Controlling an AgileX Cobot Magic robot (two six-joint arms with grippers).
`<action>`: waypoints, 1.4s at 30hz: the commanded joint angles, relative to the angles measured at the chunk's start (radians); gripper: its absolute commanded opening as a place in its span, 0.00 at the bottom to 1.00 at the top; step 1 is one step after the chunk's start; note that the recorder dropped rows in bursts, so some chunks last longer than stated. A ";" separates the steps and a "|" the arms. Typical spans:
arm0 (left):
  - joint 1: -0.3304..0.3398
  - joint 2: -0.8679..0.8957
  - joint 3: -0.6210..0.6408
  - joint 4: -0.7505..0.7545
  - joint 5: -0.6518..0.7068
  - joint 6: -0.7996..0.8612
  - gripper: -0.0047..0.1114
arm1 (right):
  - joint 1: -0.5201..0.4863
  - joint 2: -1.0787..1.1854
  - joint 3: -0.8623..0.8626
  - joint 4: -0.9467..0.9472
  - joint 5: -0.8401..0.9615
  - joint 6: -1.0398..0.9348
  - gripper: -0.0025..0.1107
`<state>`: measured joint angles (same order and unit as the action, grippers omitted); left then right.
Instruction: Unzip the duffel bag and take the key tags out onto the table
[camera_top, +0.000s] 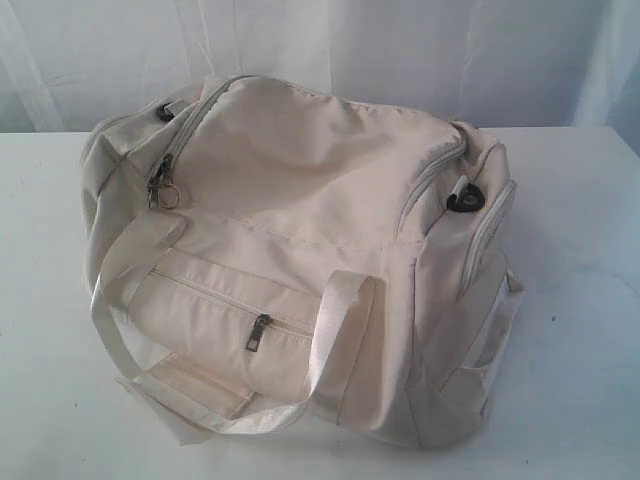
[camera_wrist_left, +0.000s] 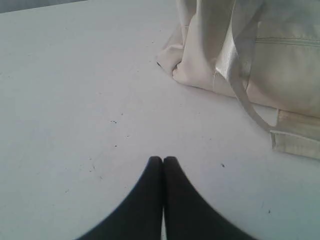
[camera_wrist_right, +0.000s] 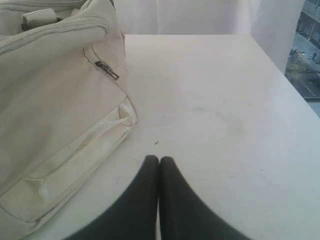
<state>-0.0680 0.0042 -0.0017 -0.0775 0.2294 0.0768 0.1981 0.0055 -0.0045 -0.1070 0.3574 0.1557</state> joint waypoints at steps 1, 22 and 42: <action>-0.006 -0.004 0.002 -0.009 0.002 -0.002 0.04 | 0.003 -0.006 0.005 0.002 -0.015 0.003 0.02; -0.002 -0.004 0.002 -0.009 0.002 -0.002 0.04 | 0.003 -0.006 0.005 0.002 -0.015 0.003 0.02; 0.048 0.125 -0.210 -0.009 0.017 -0.002 0.04 | 0.003 -0.006 0.005 0.002 -0.015 0.003 0.02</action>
<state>-0.0237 0.1264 -0.2054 -0.0775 0.2485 0.0768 0.1981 0.0055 -0.0045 -0.1070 0.3574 0.1557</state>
